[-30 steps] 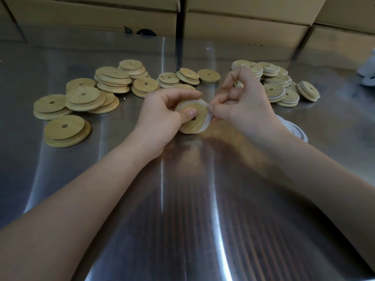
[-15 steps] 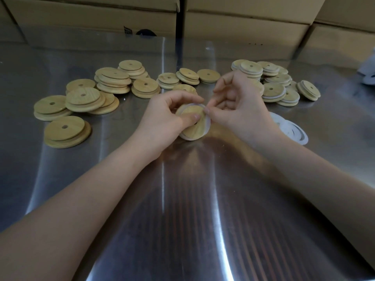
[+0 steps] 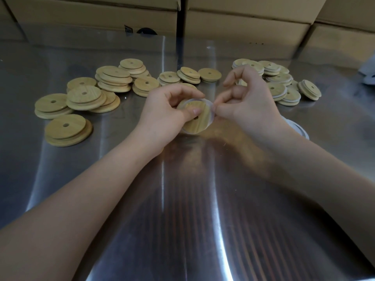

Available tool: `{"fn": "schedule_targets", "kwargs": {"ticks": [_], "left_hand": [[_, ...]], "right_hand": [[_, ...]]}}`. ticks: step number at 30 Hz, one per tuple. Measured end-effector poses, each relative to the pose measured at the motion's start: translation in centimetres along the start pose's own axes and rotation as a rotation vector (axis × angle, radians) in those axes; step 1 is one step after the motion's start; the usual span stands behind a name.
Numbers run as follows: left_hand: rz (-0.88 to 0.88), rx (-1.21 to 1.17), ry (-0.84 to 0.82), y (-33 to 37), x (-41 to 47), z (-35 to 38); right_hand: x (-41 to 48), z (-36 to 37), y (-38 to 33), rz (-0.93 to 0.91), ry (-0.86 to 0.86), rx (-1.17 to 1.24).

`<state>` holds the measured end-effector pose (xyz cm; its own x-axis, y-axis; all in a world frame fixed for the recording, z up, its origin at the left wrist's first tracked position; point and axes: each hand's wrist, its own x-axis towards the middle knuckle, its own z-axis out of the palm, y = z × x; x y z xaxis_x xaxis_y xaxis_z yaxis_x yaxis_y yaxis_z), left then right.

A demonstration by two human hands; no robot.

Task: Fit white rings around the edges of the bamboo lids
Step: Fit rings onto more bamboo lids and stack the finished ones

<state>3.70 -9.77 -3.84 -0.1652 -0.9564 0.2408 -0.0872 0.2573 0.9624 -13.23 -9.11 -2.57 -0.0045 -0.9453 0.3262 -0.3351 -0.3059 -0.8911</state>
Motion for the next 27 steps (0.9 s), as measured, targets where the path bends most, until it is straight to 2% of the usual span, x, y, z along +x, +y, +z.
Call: {"fn": "schedule_targets", "kwargs": {"ticks": [6, 10, 16, 22, 27], "left_hand": [[-0.054, -0.055, -0.017, 0.1, 0.1, -0.3], [-0.081, -0.081, -0.043, -0.1, -0.1, -0.2], [-0.102, -0.146, -0.059, -0.4, -0.2, -0.3], [-0.152, -0.250, -0.048, -0.1, -0.3, -0.4], [-0.116, -0.173, -0.065, -0.1, -0.4, -0.2]], "right_hand": [[0.5, -0.9, -0.1, 0.102, -0.114, 0.177], [0.5, -1.2, 0.0, 0.083, -0.153, 0.166], [0.2, -0.6, 0.4, 0.022, -0.100, 0.139], [0.3, -1.0, 0.3, 0.087, -0.168, 0.166], [0.3, -1.0, 0.2, 0.093, -0.163, 0.165]]}}
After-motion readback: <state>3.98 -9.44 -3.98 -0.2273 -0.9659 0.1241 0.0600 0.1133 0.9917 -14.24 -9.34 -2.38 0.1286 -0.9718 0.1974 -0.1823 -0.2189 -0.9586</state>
